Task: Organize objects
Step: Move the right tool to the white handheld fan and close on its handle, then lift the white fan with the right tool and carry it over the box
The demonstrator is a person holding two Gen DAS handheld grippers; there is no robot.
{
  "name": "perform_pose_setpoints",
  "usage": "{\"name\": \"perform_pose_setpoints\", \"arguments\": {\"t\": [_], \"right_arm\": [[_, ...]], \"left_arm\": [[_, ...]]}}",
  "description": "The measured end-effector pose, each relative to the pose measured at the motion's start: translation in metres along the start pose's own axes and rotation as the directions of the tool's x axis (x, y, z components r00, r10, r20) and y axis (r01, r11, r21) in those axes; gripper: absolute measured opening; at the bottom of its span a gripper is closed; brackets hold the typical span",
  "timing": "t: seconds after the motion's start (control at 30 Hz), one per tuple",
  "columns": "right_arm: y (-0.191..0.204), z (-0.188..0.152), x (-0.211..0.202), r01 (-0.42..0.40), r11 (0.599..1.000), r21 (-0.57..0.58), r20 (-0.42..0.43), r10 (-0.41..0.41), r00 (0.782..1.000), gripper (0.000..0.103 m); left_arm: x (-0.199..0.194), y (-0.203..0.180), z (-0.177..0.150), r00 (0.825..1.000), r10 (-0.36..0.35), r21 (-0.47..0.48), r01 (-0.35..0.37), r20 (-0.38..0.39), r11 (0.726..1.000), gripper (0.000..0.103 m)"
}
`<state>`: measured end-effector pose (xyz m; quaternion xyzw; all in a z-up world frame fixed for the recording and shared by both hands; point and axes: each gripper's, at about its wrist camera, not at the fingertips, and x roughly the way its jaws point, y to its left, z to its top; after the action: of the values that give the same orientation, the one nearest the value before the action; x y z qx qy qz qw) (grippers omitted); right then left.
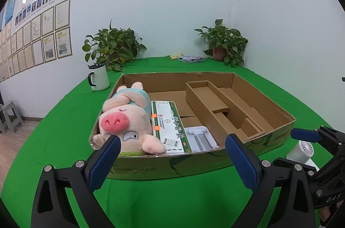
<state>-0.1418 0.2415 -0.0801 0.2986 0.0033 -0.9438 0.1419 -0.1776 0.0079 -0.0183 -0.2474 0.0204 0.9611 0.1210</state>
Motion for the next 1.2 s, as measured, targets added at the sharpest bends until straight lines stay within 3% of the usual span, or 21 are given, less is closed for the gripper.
{"name": "perform_pose_setpoints", "arguments": {"t": [0.27, 0.4, 0.6, 0.7, 0.77, 0.93, 1.03, 1.1, 1.13, 1.17, 1.2], "right_arm": [[-0.033, -0.014, -0.021, 0.073, 0.996, 0.057, -0.043, -0.071, 0.997, 0.094], [-0.073, -0.045, -0.034, 0.153, 0.981, 0.12, -0.134, -0.137, 0.981, 0.094], [-0.106, -0.086, -0.05, 0.205, 0.96, 0.193, -0.267, -0.15, 0.952, 0.091], [-0.099, -0.1, -0.044, 0.242, 0.954, 0.178, -0.326, -0.175, 0.929, 0.065], [-0.092, -0.104, -0.042, 0.272, 0.949, 0.163, -0.337, -0.206, 0.919, 0.034], [-0.064, -0.106, -0.035, 0.236, 0.959, 0.155, -0.329, -0.175, 0.928, 0.036], [-0.044, -0.105, -0.031, 0.16, 0.972, 0.174, -0.314, -0.099, 0.944, 0.036], [-0.032, -0.104, -0.027, 0.107, 0.975, 0.193, -0.303, -0.045, 0.952, 0.049], [-0.024, -0.103, -0.026, 0.073, 0.979, 0.19, -0.297, -0.013, 0.955, 0.074], [-0.019, -0.102, -0.027, 0.056, 0.983, 0.177, -0.286, -0.003, 0.958, 0.086], [-0.013, -0.102, -0.03, 0.051, 0.986, 0.156, -0.265, -0.008, 0.964, 0.086]], "left_arm": [[0.012, -0.026, -0.012, 0.99, -0.102, 0.025, 0.105, -0.1, 0.994, 0.098], [0.018, -0.048, -0.033, 0.961, -0.181, 0.014, 0.188, -0.209, 0.982, 0.098], [0.014, -0.081, -0.058, 0.932, -0.246, 0.025, 0.261, -0.267, 0.965, 0.098], [0.016, -0.086, -0.064, 0.914, -0.274, -0.007, 0.286, -0.3, 0.958, 0.098], [0.014, -0.085, -0.067, 0.91, -0.277, -0.022, 0.284, -0.31, 0.959, 0.098], [0.013, -0.07, -0.066, 0.885, -0.309, -0.095, 0.295, -0.349, 0.951, 0.098], [0.016, -0.056, -0.063, 0.853, -0.367, -0.184, 0.319, -0.372, 0.93, 0.098], [0.02, -0.05, -0.06, 0.834, -0.401, -0.228, 0.336, -0.379, 0.914, 0.098], [0.022, -0.048, -0.059, 0.825, -0.416, -0.247, 0.342, -0.383, 0.906, 0.098], [0.024, -0.047, -0.059, 0.816, -0.428, -0.261, 0.348, -0.388, 0.901, 0.098], [0.028, -0.046, -0.058, 0.799, -0.454, -0.286, 0.363, -0.395, 0.887, 0.098]]}}
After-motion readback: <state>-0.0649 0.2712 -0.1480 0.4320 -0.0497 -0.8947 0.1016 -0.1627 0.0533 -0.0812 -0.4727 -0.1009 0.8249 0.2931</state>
